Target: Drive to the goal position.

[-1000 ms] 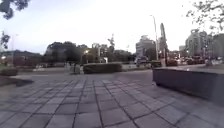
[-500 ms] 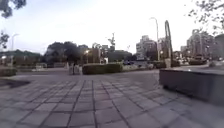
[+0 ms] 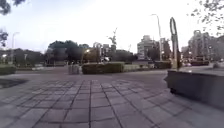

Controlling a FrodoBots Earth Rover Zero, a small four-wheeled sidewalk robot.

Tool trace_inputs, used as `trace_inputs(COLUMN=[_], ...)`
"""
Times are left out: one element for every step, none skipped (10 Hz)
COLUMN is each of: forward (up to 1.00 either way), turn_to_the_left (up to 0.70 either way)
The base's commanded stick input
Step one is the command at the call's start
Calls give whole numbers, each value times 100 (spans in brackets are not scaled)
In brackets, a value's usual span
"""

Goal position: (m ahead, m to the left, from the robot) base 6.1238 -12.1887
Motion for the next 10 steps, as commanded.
trace_inputs(forward=[70,70,70,70,70,70,70,70,70,70], turn_to_the_left=[0,0,0,0,0,0,0,0,0,0])
